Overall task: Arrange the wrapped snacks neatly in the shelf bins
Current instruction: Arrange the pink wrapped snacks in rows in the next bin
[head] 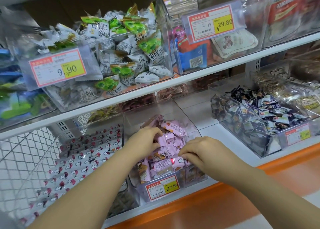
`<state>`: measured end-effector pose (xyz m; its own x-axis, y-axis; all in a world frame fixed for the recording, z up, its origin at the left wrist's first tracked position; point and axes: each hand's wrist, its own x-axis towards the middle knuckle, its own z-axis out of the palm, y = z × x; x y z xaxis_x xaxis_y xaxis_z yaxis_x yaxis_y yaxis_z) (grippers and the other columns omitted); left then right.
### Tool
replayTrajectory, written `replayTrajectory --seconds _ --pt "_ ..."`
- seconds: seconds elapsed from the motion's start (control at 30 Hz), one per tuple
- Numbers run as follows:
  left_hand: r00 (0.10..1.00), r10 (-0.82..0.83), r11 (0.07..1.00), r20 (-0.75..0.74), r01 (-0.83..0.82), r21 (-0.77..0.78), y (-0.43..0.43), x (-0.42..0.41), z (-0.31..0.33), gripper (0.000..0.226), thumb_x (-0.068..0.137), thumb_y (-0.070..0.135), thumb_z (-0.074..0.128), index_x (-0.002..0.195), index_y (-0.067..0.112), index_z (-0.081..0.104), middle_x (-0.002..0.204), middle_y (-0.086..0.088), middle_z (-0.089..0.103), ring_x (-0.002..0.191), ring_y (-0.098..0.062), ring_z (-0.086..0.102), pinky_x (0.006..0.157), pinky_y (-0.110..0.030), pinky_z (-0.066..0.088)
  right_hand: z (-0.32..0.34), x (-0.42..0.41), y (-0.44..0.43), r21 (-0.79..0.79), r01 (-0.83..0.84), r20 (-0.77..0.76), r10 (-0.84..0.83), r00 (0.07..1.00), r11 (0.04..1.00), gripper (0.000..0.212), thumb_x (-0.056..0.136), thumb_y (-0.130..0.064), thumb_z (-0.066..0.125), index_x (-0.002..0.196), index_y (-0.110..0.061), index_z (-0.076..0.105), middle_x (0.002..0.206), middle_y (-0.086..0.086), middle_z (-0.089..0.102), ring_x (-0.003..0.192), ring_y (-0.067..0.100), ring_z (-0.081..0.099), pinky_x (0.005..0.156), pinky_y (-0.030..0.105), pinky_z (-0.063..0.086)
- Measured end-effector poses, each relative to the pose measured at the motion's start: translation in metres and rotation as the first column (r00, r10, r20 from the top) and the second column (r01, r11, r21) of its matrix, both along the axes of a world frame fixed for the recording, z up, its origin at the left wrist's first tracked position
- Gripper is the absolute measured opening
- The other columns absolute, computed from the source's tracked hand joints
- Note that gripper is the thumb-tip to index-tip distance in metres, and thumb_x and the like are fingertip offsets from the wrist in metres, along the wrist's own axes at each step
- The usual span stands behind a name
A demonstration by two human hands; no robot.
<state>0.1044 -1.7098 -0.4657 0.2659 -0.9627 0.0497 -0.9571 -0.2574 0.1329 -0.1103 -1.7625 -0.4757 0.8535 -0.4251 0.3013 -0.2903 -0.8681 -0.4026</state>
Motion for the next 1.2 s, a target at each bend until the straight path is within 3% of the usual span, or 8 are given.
replayTrajectory --seconds 0.17,0.37,0.5,0.63,0.73,0.87,1.03,1.2 --pt "0.993 0.054 0.996 -0.103 -0.062 -0.07 -0.014 -0.004 -0.006 0.014 0.082 0.025 0.068 0.083 0.022 0.054 0.092 0.002 0.058 0.086 -0.019 0.057 0.076 -0.033 0.049 -0.001 0.001 -0.001 -0.004 0.0 0.003 0.0 1.0 1.0 0.024 0.096 -0.032 0.049 0.109 -0.026 0.068 0.105 -0.01 0.069 0.099 0.01 0.057 0.086 0.029 0.046" --pt "0.956 0.169 0.983 -0.239 -0.181 -0.028 -0.017 -0.013 -0.007 0.035 0.075 0.043 0.073 0.069 0.016 0.051 0.074 -0.001 0.063 0.064 -0.014 0.052 0.06 -0.029 0.041 -0.002 0.001 -0.004 -0.017 -0.009 -0.007 0.008 1.0 1.0 0.025 0.097 -0.034 0.047 0.112 -0.03 0.067 0.105 -0.012 0.068 0.098 0.009 0.056 0.087 0.028 0.044" --pt "0.952 0.239 0.968 -0.192 -0.25 -0.035 -0.013 -0.015 -0.007 0.031 0.081 0.031 0.07 0.064 0.018 0.048 0.068 0.008 0.054 0.062 -0.007 0.048 0.052 -0.021 0.035 -0.002 0.001 -0.003 -0.011 -0.006 0.003 0.006 1.0 1.0 0.025 0.096 -0.032 0.048 0.111 -0.027 0.068 0.107 -0.011 0.068 0.101 0.009 0.057 0.088 0.029 0.045" --pt "0.955 0.297 0.954 -0.013 -0.298 -0.037 -0.01 -0.019 -0.003 0.024 0.083 0.032 0.065 0.084 0.011 0.053 0.083 -0.005 0.058 0.086 -0.025 0.058 0.061 -0.028 0.038 -0.001 0.0 -0.001 -0.009 -0.008 -0.001 0.008 1.0 1.0 0.026 0.097 -0.031 0.047 0.112 -0.027 0.068 0.109 -0.012 0.068 0.102 0.008 0.057 0.089 0.026 0.045" --pt "0.946 0.312 0.949 0.089 -0.314 0.012 -0.01 -0.021 -0.001 0.031 0.083 0.032 0.064 0.084 0.002 0.061 0.083 -0.014 0.063 0.083 -0.031 0.062 0.059 -0.032 0.039 0.0 0.0 0.0 0.0 -0.005 0.009 0.005 1.0 1.0 0.025 0.097 -0.03 0.048 0.112 -0.026 0.068 0.109 -0.013 0.068 0.102 0.008 0.058 0.089 0.025 0.045" --pt "0.944 0.327 0.944 0.054 -0.328 0.023 -0.011 -0.016 -0.003 0.025 0.081 0.023 0.065 0.066 0.006 0.056 0.082 -0.016 0.064 0.072 -0.028 0.06 0.056 -0.029 0.039 0.001 -0.001 0.0 0.002 -0.008 -0.008 0.008 1.0 1.0 0.026 0.097 -0.031 0.047 0.114 -0.027 0.067 0.111 -0.014 0.067 0.104 0.006 0.056 0.091 0.024 0.043" --pt "0.95 0.308 0.951 0.051 -0.309 0.028 -0.01 -0.017 -0.002 0.008 0.084 0.017 0.061 0.079 0.011 0.062 0.091 -0.008 0.065 0.085 -0.026 0.062 0.066 -0.03 0.046 0.002 -0.001 0.0 0.008 -0.003 -0.015 0.004 1.0 1.0 0.027 0.097 -0.032 0.046 0.114 -0.027 0.067 0.113 -0.013 0.067 0.105 0.006 0.055 0.091 0.026 0.044" --pt "0.971 0.238 0.969 -0.007 -0.238 -0.068 0.009 -0.022 0.01 0.023 0.088 0.016 0.058 0.066 0.016 0.053 0.087 -0.004 0.056 0.079 -0.022 0.058 0.066 -0.026 0.039 0.002 -0.001 0.0 0.009 -0.01 -0.021 0.01 1.0 1.0 0.028 0.097 -0.032 0.046 0.116 -0.027 0.066 0.114 -0.013 0.066 0.106 0.005 0.055 0.091 0.022 0.043"
